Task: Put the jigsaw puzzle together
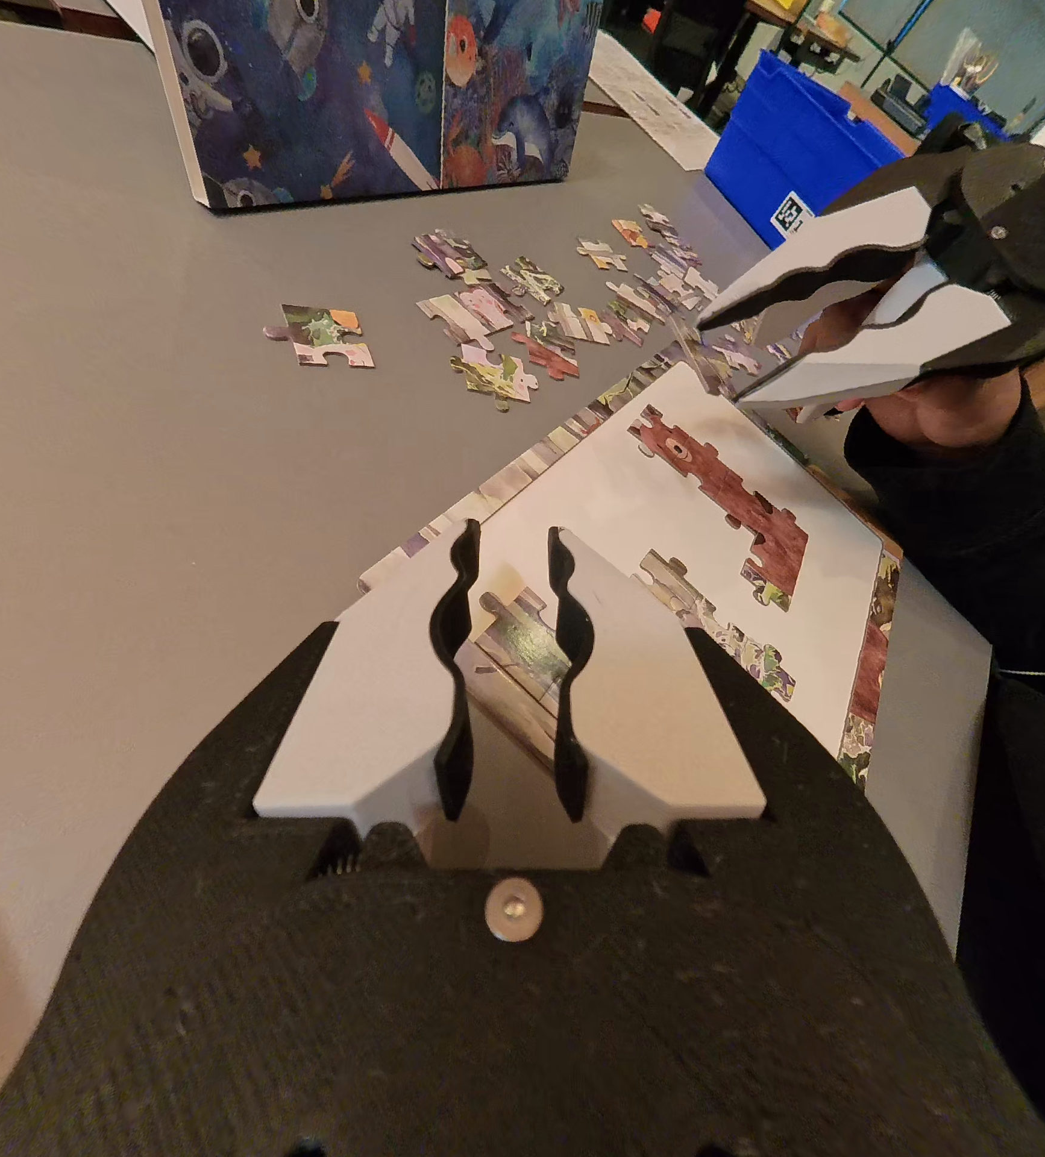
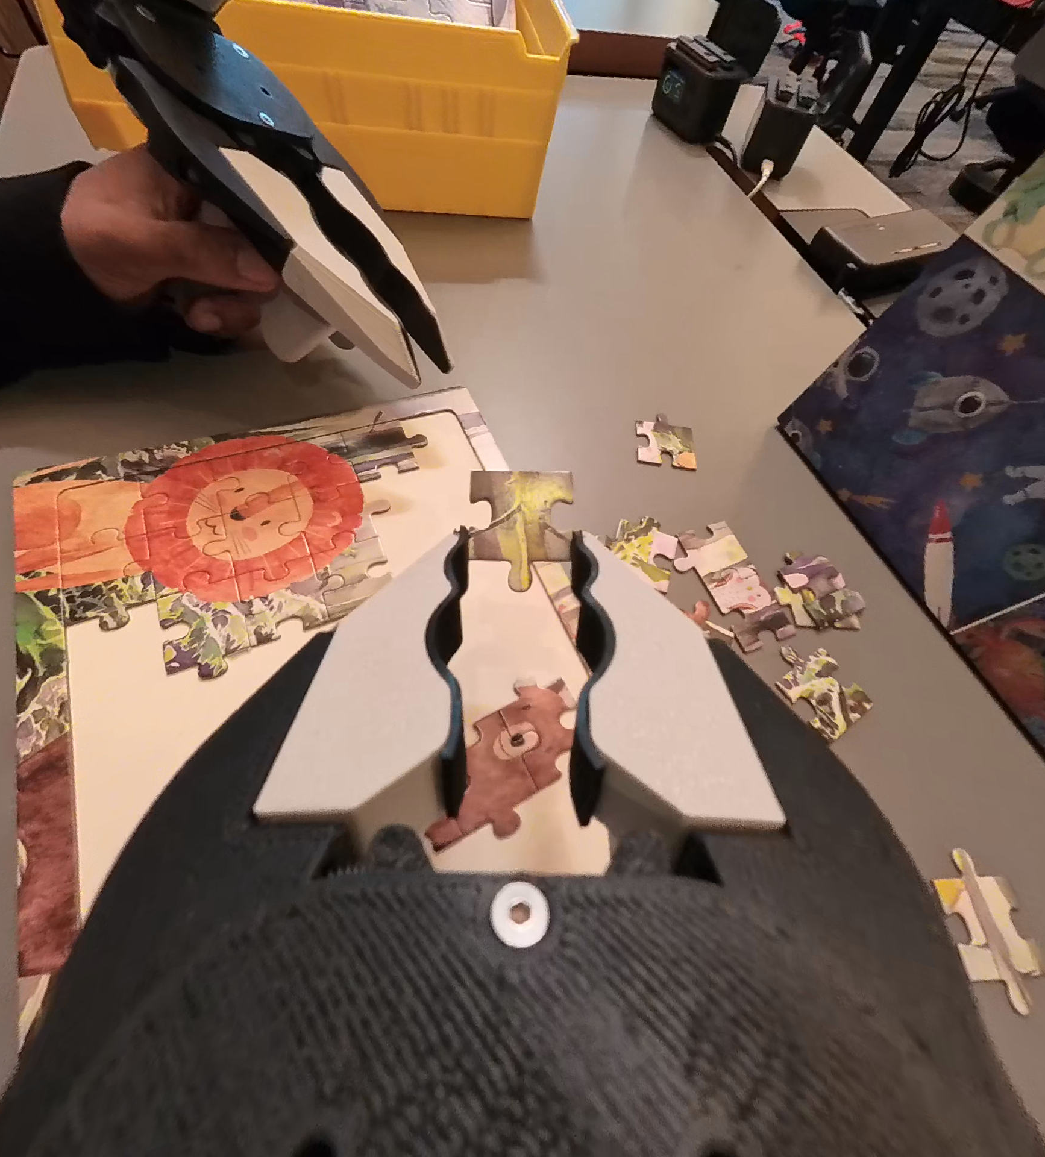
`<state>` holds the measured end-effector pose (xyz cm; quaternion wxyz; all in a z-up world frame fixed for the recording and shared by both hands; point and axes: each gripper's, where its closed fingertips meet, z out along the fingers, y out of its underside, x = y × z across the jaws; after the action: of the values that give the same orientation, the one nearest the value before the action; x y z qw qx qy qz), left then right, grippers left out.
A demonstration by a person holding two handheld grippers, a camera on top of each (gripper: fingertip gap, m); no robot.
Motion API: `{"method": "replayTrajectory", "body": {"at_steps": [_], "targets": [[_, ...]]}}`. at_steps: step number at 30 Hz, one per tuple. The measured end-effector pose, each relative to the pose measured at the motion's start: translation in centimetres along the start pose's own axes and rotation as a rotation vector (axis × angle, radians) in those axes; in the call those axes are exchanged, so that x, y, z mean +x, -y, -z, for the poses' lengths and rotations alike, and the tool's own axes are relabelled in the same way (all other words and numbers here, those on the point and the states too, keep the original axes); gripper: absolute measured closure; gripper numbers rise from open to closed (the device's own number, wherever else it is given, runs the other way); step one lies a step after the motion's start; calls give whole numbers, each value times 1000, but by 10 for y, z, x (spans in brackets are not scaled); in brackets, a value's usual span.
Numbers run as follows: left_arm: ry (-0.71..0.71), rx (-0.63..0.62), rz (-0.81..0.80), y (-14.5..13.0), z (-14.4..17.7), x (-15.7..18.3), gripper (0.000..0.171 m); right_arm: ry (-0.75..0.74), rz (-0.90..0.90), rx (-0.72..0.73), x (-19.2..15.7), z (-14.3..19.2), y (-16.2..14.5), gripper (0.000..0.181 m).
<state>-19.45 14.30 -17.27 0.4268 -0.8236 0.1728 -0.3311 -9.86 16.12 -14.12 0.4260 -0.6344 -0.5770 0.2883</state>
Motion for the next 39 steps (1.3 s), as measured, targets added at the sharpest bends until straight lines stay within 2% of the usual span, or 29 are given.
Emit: {"method": "replayTrajectory", "body": {"at_steps": [6,8,11,14,16,19,20,21,23,28,31,35,39], "targets": [[-2,0,0,0,0,0,152,21,41,9,-8,-1,3,150],[-44,23,12,3,0,6,152,44,74,21,-14,-2,5,151],[-229,127,77,18,6,32,153,73,172,67,-29,-2,13,151],[-534,231,272,38,19,66,154,87,281,91,-44,-3,18,151],[-637,149,371,30,11,79,147,81,346,88,-51,-4,18,151],[-666,59,375,17,-3,96,146,66,421,68,-57,-7,16,151],[-677,56,374,17,-4,101,151,62,440,59,-58,-8,15,164],[-678,49,372,16,-6,104,160,53,465,58,-58,-7,15,177],[-666,39,363,14,-9,106,171,8,516,82,-56,-5,18,178],[-648,51,381,14,-11,102,171,-30,522,79,-50,-5,19,177],[-612,109,382,22,-5,91,171,-60,486,64,-39,-5,17,177],[-441,135,334,23,1,58,171,-83,417,39,-27,-7,12,174],[-269,28,251,5,-5,36,161,-89,403,14,-23,-10,7,173]]}}
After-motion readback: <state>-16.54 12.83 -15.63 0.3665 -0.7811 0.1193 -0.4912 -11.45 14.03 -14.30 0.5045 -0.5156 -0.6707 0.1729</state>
